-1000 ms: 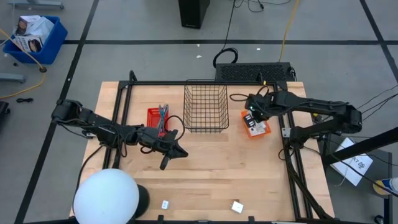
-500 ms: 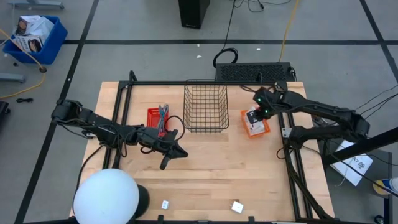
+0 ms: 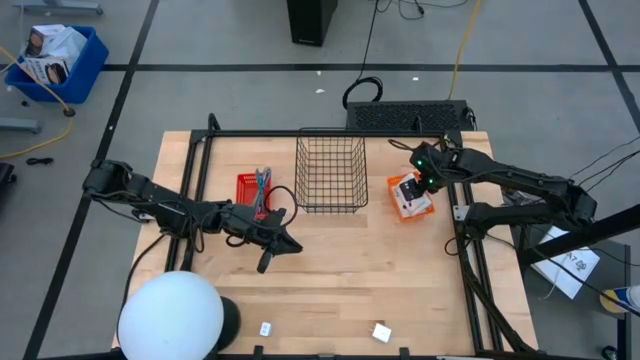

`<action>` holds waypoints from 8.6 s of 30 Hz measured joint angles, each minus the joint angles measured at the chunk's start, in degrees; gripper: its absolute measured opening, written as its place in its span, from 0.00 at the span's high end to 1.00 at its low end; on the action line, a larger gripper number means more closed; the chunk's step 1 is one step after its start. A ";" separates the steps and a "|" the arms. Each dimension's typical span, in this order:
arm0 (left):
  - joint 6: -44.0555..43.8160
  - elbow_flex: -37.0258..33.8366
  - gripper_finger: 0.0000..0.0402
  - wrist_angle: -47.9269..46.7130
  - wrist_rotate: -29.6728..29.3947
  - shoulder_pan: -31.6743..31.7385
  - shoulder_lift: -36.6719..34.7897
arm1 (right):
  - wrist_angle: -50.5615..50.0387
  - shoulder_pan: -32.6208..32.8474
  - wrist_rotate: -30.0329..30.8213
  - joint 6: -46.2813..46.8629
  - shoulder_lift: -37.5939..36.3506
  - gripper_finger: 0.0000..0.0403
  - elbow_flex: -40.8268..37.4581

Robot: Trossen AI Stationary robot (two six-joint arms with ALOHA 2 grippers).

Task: Pick and place items into bin
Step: Put the card reader box into the orange basket, then put the right white charger adapter into the wire basket

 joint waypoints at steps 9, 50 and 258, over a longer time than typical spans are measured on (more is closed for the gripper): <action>0.02 0.00 0.92 0.00 0.00 0.00 0.00 | 0.51 -0.02 3.21 0.06 -0.22 0.46 0.00; -3.28 0.02 0.92 -0.86 -4.30 -0.05 0.00 | 25.91 49.45 6.59 9.14 2.35 0.45 0.00; 2.08 0.07 0.92 -2.85 -10.03 -5.68 0.66 | 54.79 66.03 11.85 9.02 49.33 1.00 13.94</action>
